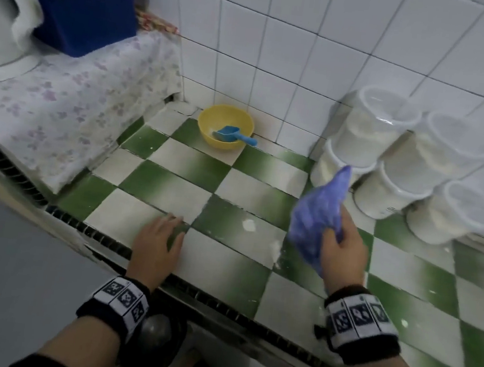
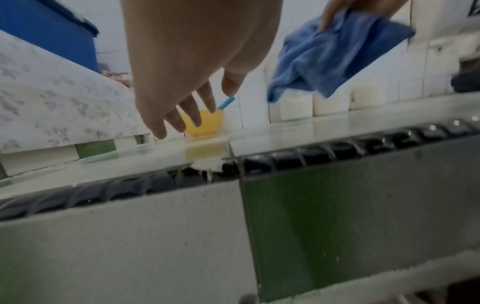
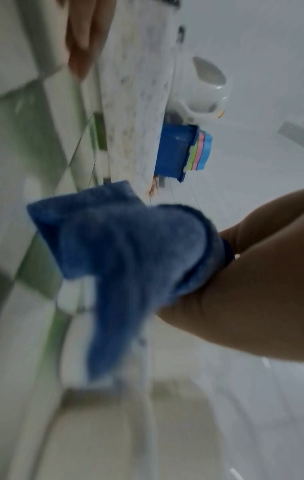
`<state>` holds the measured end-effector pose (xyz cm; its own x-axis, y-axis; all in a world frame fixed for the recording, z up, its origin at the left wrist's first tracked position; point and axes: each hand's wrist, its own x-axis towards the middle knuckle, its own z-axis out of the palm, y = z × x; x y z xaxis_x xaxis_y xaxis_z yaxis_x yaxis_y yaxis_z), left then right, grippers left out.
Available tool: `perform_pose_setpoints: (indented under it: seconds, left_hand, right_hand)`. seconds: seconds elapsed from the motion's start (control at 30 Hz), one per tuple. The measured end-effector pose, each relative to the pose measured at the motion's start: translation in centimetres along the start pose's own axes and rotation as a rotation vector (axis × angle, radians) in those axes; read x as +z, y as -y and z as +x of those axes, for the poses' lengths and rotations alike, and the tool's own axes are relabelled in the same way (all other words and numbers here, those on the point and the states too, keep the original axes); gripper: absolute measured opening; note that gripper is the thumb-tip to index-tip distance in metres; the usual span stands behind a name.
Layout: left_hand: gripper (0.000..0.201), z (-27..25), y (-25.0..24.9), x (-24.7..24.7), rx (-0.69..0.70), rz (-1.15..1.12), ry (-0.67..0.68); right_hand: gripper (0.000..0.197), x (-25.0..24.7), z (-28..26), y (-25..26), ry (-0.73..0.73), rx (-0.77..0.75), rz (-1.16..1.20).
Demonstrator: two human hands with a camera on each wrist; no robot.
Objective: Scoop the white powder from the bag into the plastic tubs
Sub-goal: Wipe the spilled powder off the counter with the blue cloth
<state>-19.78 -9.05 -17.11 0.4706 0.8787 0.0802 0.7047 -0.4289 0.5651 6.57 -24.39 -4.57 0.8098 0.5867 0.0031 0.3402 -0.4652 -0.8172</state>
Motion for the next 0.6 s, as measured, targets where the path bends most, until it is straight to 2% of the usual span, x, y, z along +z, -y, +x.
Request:
perform_pose_setpoints:
  seconds: [0.07, 0.1, 0.13, 0.2, 0.27, 0.37, 0.43, 0.6]
  left_hand:
    - [0.061, 0.2, 1.3, 0.9, -0.025, 0.144, 0.049]
    - [0.067, 0.2, 1.9, 1.3, -0.048, 0.203, 0.073]
    - [0.070, 0.1, 2.2, 1.5, -0.059, 0.248, 0.088]
    - [0.073, -0.1, 2.7, 2.0, -0.056, 0.273, 0.084]
    - [0.074, -0.1, 2.9, 2.2, -0.072, 0.267, 0.064]
    - [0.076, 0.2, 3.5, 2.4, -0.078, 0.256, 0.059]
    - [0.073, 0.3, 3.8, 2.4, -0.086, 0.241, 0.078]
    - [0.066, 0.3, 4.0, 2.2, -0.065, 0.217, 0.074]
  right_hand:
    - [0.050, -2.3, -0.9, -2.7, -0.052, 0.004, -0.159]
    - [0.049, -2.9, -1.2, -4.5, -0.017, -0.006, -0.307]
    - [0.050, -3.2, -1.4, -6.5, 0.048, 0.006, -0.463]
    - [0.064, -3.0, -1.5, -10.3, 0.248, 0.104, -0.756]
    - [0.075, -1.9, -1.5, -13.4, 0.348, 0.131, -0.941]
    - [0.071, 0.1, -0.9, -15.7, 0.310, 0.006, -0.924]
    - [0.063, 1.3, 0.1, -16.9, 0.311, -0.016, -0.896]
    - [0.076, 5.2, 0.5, -13.1, 0.316, -0.092, -0.865]
